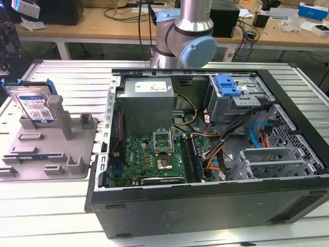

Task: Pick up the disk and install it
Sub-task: 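Pick up the disk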

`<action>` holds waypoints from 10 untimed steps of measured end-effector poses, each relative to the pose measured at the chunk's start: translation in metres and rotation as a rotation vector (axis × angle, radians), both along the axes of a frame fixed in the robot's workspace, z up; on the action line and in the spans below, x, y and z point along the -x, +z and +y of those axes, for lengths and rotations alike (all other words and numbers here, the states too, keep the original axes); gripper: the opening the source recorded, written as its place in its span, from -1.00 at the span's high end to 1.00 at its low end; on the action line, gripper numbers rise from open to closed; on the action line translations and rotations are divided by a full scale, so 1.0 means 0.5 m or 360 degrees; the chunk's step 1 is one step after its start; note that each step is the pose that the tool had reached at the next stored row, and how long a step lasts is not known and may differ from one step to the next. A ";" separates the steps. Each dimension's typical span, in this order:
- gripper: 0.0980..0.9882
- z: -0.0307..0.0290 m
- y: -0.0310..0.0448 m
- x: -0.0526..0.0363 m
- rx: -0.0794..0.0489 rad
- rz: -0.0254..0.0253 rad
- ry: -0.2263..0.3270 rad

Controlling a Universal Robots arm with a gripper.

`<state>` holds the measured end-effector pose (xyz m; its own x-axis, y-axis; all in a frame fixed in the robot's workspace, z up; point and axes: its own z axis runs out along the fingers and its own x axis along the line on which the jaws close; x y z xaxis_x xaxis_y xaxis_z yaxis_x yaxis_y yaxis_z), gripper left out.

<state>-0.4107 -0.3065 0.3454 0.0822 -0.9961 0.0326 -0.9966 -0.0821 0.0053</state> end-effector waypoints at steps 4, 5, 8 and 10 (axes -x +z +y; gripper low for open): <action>-0.13 0.000 -0.007 0.001 0.0000 -0.00001 -0.0043; -0.13 0.000 -0.008 0.001 0.0000 0.00003 -0.0052; -0.13 0.000 -0.010 0.001 0.0000 -0.00003 -0.0063; -0.13 -0.001 -0.013 0.001 0.0000 -0.00002 -0.0066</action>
<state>-0.4112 -0.3070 0.3391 0.0407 -0.9986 0.0326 -0.9992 -0.0405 0.0052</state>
